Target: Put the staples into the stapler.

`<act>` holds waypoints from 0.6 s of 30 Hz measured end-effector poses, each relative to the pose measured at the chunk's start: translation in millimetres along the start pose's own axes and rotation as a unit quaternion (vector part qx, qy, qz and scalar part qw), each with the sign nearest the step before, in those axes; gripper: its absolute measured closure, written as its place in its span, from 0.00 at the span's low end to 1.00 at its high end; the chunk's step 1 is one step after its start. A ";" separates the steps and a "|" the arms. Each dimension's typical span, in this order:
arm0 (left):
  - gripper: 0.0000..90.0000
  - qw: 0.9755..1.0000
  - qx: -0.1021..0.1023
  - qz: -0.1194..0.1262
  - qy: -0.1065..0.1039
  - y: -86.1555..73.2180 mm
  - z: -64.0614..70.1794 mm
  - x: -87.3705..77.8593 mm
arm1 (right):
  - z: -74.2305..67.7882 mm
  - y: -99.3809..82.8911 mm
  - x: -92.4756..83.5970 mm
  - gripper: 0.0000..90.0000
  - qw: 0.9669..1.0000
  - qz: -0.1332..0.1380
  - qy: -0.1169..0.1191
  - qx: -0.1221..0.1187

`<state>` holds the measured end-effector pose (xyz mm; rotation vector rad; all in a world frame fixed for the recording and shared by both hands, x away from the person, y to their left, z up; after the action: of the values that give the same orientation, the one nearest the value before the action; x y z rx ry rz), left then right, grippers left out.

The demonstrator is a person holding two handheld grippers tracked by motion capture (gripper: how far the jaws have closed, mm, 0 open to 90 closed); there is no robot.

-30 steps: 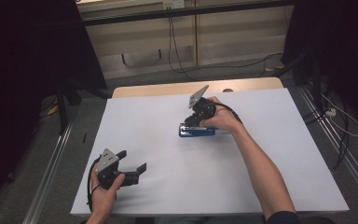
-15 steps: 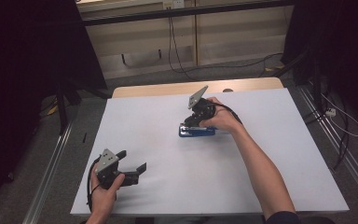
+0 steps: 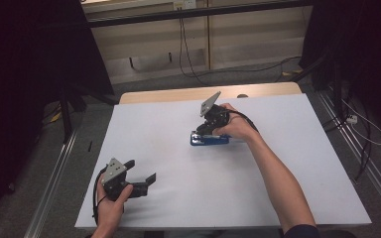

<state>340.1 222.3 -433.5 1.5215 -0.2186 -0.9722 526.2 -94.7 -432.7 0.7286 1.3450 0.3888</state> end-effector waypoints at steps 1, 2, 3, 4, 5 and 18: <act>0.05 1.000 0.001 0.000 0.000 0.0 0.0 0.0 | 0.1 -0.1 0.0 0.88 1.000 0.000 0.000 0.000; 0.05 1.000 0.000 0.000 0.000 0.0 0.0 0.0 | 0.1 -0.1 0.0 0.88 1.000 0.001 0.000 0.000; 0.05 1.000 -0.001 0.000 0.000 -0.1 0.0 0.0 | 0.1 -0.1 0.0 0.88 1.000 0.001 0.001 0.000; 0.05 1.000 -0.001 -0.001 0.001 -0.2 -0.1 0.1 | 0.4 -0.3 0.0 0.88 1.000 0.001 0.001 -0.001; 0.05 1.000 -0.001 -0.001 0.001 -0.2 -0.1 0.0 | 0.5 -0.4 0.0 0.88 1.000 0.001 0.002 -0.001; 0.05 1.000 -0.002 0.001 0.000 0.0 -0.1 -0.1 | 0.8 5.5 1.9 0.88 1.000 -0.005 0.003 -0.027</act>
<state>340.1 222.4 -433.5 1.5180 -0.2178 -0.9697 528.2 -89.7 -430.3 0.6762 1.3381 0.4174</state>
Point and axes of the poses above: each handheld gripper's, and its own axes: x roughly forward along the jaws, y roughly out of its top, z roughly to its right, the point moved 2 cm from there along x, roughly forward along the jaws, and after that the axes turned 3 degrees about -y, right-handed, at the moved point
